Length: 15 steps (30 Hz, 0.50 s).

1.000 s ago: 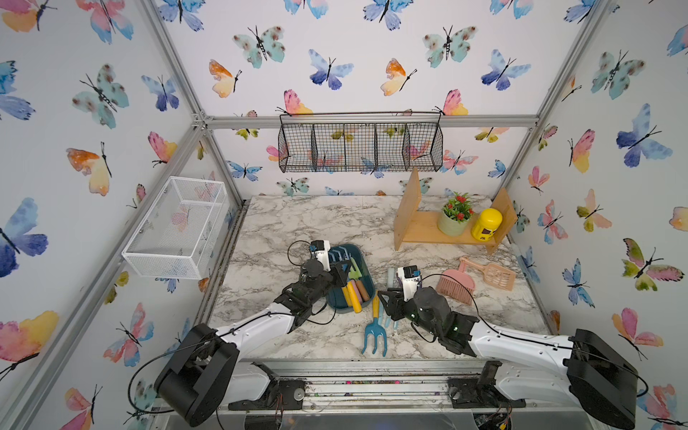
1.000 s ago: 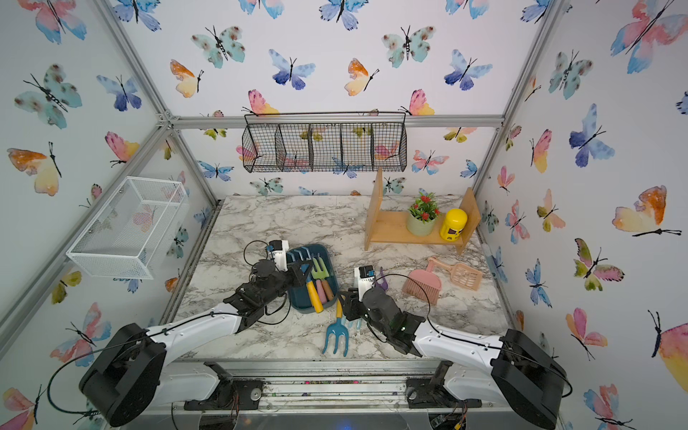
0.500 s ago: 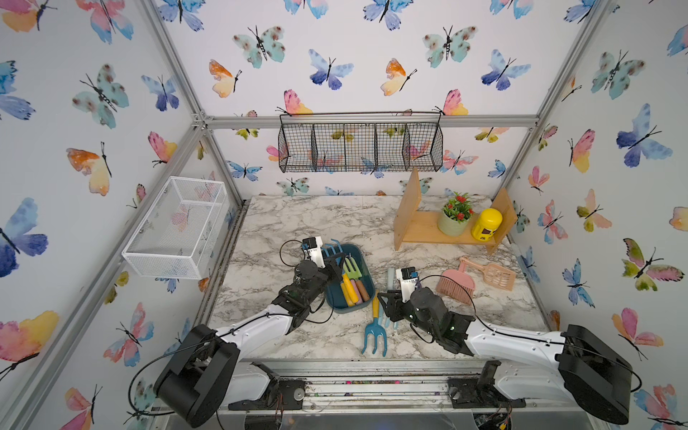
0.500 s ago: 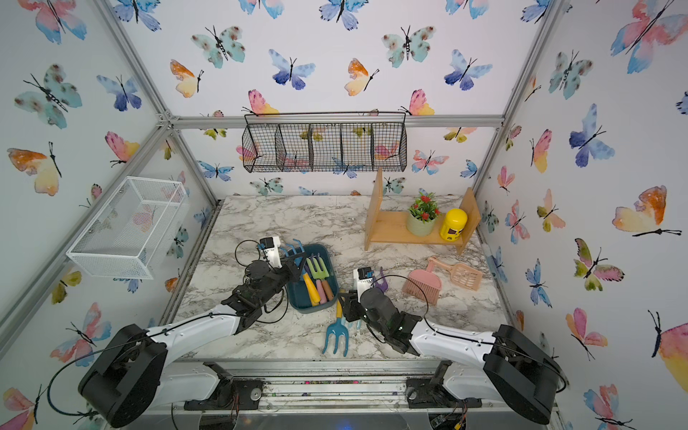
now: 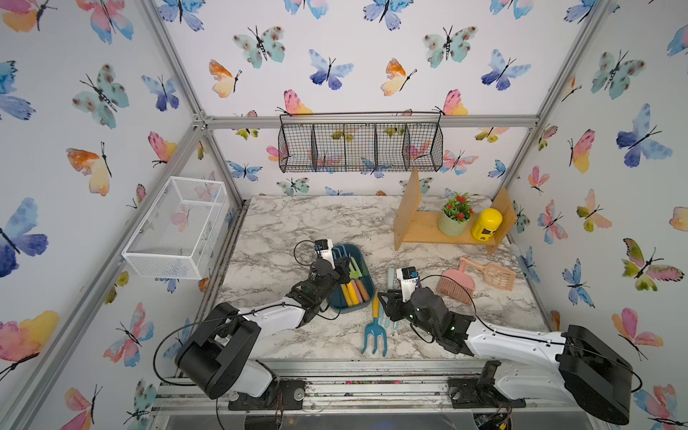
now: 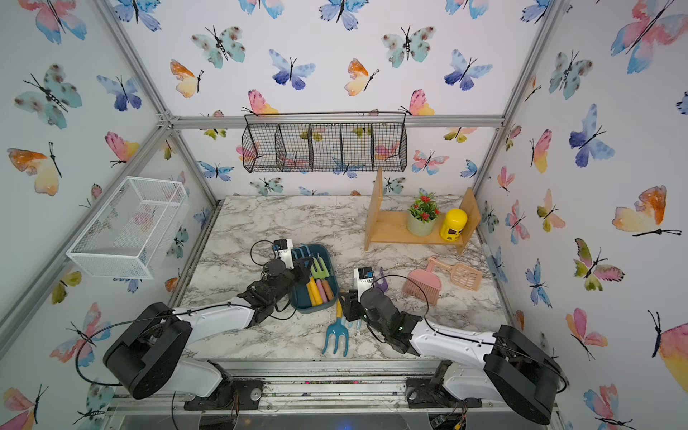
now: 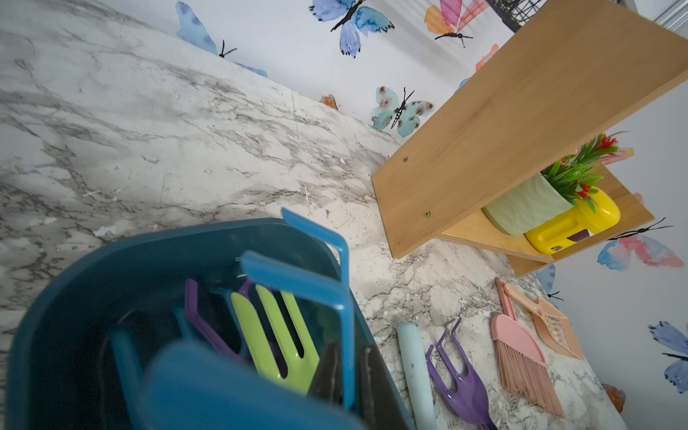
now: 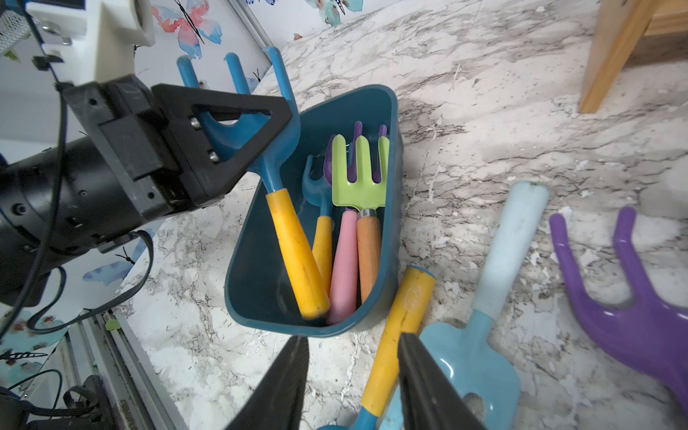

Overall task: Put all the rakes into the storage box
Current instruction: Place the rake in the storage box.

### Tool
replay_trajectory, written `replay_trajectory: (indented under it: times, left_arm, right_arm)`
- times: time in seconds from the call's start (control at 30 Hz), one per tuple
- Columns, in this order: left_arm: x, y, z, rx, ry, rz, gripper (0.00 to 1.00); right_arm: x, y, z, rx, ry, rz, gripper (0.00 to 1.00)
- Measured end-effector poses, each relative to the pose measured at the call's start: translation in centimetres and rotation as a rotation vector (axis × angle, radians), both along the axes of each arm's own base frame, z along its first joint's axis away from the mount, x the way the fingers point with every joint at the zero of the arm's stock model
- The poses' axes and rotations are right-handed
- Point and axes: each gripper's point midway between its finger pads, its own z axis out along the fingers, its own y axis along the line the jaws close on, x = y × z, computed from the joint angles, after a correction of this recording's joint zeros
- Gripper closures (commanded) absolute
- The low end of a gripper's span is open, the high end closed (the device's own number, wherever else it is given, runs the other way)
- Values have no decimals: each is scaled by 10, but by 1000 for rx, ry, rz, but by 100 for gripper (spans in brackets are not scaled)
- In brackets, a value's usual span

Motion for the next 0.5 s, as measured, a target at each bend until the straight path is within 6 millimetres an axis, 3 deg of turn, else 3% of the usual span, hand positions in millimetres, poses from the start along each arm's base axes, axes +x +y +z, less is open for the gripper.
replay_trajectory:
  times: [0.13, 0.27, 0.5]
  left_arm:
    - [4, 4, -16, 37, 59, 37, 72]
    - [5, 7, -27, 57, 107, 62, 42]
    - [6, 10, -32, 66, 151, 86, 37]
  right_arm:
    - [0, -1, 0, -1, -1, -3, 55]
    - [1, -1, -1, -3, -1, -6, 56]
    - [3, -5, -3, -17, 3, -30, 55]
